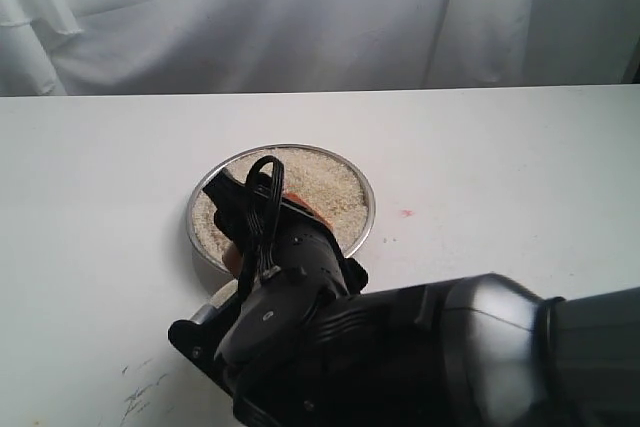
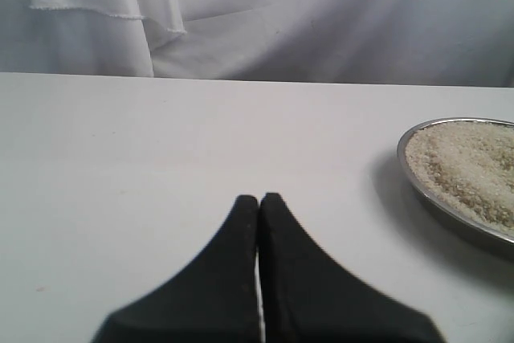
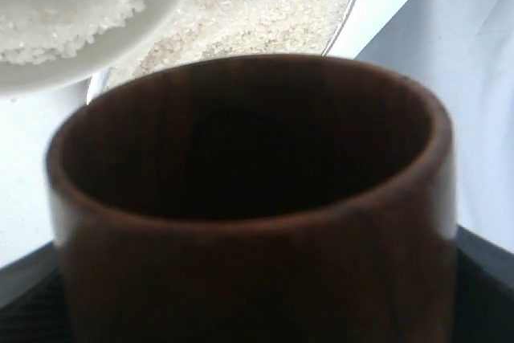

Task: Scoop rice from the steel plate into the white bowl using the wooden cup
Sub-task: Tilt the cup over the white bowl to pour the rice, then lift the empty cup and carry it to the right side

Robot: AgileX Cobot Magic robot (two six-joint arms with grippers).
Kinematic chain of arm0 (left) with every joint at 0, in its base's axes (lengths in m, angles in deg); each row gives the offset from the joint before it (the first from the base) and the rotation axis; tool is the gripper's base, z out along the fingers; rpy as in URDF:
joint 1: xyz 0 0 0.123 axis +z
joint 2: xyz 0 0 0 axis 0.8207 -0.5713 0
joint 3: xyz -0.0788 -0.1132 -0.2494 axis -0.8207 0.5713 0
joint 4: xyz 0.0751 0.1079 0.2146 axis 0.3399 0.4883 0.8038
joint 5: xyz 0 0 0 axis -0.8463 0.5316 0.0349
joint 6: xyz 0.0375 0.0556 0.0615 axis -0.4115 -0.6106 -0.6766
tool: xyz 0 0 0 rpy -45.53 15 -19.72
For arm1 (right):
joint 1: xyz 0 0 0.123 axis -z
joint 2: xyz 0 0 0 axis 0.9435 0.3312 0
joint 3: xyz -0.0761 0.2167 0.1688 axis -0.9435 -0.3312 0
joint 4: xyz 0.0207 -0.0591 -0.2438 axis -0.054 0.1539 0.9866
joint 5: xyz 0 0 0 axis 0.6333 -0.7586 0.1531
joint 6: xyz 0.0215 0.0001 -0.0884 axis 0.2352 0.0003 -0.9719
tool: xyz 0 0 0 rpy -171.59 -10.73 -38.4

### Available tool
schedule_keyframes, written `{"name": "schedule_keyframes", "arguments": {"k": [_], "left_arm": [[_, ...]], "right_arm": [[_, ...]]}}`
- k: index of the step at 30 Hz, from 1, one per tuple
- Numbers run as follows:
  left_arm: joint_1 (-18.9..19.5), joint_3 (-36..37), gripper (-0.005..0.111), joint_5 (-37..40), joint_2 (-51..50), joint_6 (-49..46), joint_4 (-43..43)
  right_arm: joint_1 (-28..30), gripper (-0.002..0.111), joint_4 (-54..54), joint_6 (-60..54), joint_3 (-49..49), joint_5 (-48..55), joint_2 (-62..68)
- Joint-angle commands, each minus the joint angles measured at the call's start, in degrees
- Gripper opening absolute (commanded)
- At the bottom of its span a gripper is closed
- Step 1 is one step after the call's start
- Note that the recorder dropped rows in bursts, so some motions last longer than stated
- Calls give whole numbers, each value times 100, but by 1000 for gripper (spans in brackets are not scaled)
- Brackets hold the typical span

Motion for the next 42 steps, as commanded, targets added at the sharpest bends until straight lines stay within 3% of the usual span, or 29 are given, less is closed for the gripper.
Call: {"name": "schedule_keyframes", "arguments": {"k": [1, 12, 18, 26, 32, 42], "left_arm": [[-9, 26, 0, -36, 29, 18, -4], [-9, 26, 0, -36, 29, 18, -4], [-9, 26, 0, -36, 29, 18, -4], [-9, 26, 0, -36, 29, 18, -4], [-9, 26, 0, -36, 29, 18, -4], [-9, 26, 0, -36, 29, 18, -4]], "right_arm": [[-78, 0, -50, -76, 6, 6, -133], [-78, 0, -505, 575, 17, -293, -522], [66, 0, -1336, 647, 17, -406, -1172], [682, 0, -2783, 943, 17, -1168, -2086], [1198, 0, -3255, 1470, 5, -1698, -2479], [1962, 0, -3381, 3549, -3, -3122, -2576]]}}
